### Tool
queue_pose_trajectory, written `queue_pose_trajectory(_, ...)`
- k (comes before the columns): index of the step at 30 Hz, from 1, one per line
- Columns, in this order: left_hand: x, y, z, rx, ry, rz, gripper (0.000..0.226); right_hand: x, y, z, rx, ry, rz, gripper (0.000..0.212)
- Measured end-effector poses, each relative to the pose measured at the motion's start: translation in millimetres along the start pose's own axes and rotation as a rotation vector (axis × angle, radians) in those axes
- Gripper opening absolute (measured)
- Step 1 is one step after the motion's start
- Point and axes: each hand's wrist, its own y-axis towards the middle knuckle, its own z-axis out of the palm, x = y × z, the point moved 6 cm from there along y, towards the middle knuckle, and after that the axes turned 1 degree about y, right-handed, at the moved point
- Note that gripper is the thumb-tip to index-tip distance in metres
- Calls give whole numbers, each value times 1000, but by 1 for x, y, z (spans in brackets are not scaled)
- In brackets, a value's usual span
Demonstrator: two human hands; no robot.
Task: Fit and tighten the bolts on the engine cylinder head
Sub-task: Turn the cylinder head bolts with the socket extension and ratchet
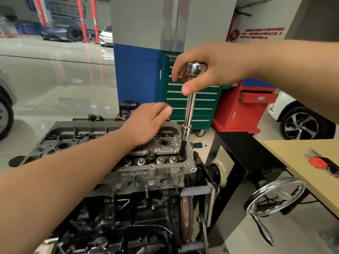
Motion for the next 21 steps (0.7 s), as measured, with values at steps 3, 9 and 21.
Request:
queue_pose_trajectory(3, -60, -10, 8, 136, -847, 32, 63, 3, -4, 2, -176, -180, 48, 49)
queue_pose_trajectory(9, -97, -8, 23, 23, -1038, -228, 79, 10, -13, 3, -362, -563, 337, 80)
queue_pose_trajectory(21, -93, -27, 53, -378, -786, -319, 31, -11, -10, 3, -164, -170, -33, 70)
